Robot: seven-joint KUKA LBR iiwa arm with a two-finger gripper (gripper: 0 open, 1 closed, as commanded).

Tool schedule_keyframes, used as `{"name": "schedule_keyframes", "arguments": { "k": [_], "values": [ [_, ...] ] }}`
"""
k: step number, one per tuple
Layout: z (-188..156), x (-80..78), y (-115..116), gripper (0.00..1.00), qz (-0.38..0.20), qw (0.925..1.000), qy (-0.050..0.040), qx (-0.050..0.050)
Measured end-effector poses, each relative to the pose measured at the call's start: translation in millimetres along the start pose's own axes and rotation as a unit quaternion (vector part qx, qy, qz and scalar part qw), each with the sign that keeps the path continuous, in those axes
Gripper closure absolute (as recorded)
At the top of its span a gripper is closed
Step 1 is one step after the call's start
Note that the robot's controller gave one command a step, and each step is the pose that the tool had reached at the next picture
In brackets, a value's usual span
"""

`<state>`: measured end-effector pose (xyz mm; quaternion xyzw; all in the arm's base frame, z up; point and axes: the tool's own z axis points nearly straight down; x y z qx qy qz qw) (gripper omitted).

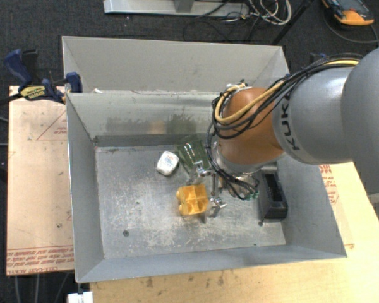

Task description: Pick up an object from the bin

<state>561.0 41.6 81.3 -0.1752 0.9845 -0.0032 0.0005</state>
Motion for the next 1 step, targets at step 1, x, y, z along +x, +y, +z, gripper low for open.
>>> {"name": "schedule_keyframes", "arguments": {
  "k": [1],
  "values": [
    [-2.2,0.5,0.3,1.00,0.000,1.0000,-0.0005,-0.001]
  ]
}}
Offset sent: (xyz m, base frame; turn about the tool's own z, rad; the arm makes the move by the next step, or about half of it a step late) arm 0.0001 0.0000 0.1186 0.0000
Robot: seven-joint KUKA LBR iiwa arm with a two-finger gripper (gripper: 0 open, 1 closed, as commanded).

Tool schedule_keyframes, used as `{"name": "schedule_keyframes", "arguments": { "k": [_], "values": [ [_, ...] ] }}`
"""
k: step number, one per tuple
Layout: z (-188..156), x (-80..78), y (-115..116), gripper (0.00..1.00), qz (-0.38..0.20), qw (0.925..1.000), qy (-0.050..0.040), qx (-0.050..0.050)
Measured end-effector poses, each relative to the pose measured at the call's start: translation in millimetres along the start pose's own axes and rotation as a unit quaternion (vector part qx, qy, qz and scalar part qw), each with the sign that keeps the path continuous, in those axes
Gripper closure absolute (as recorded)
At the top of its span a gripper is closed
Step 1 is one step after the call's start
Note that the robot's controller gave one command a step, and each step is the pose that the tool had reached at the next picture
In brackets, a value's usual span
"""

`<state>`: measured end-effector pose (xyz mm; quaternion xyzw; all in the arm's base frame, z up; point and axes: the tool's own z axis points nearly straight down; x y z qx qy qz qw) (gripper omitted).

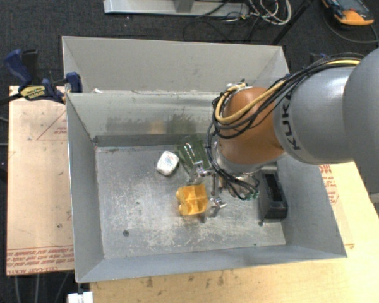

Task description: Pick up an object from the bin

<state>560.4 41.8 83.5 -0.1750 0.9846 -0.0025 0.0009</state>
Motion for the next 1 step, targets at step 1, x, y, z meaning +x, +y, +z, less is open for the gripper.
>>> {"name": "schedule_keyframes", "arguments": {
  "k": [1],
  "values": [
    [-9.2,2.4,2.6,1.00,0.000,1.0000,0.0012,-0.003]
  ]
}}
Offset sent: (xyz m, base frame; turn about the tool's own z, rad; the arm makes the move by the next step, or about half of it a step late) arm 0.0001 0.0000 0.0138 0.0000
